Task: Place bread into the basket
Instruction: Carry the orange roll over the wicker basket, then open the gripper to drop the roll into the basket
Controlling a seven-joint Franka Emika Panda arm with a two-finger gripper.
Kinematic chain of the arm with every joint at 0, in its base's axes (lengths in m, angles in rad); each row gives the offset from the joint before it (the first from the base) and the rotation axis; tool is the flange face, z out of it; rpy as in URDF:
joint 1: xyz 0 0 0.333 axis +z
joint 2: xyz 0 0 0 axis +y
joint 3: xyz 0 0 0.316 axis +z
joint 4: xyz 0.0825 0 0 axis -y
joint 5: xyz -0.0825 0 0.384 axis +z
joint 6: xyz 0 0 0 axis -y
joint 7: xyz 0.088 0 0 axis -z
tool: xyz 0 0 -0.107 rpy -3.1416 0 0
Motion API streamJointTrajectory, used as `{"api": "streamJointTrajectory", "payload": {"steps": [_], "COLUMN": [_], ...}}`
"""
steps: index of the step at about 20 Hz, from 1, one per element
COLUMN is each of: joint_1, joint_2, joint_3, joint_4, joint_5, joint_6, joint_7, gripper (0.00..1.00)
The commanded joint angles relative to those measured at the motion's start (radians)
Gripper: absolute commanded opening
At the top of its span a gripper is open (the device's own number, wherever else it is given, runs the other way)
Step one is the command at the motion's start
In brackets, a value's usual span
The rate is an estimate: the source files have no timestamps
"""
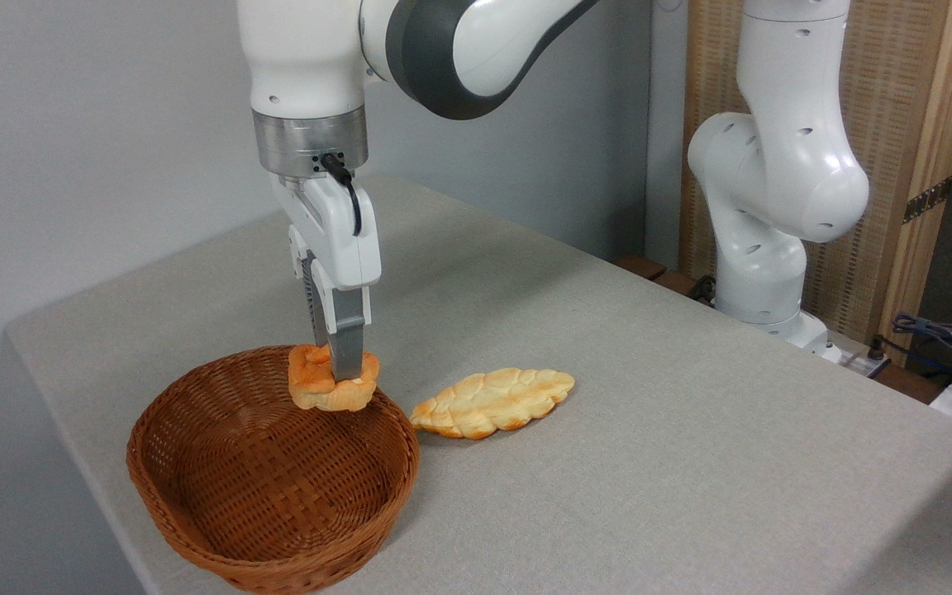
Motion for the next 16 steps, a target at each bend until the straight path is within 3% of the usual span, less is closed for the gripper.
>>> {"api": "streamJointTrajectory", "payload": {"steps": [1,10,16], "joint_1": [-0.006,-0.006,-0.006], "joint_2": [0.001,-0.010,-0.059], "joint_3": [0.013,0.024,0.062], "joint_4": [0.011,0.011,0.011], "joint_5": [-0.009,-0.010,-0.012], "joint_6": [0.005,-0.007,-0.108], "joint_7": [0.009,-0.003,-0.028], "gripper": [1.00,1.00,1.00]}}
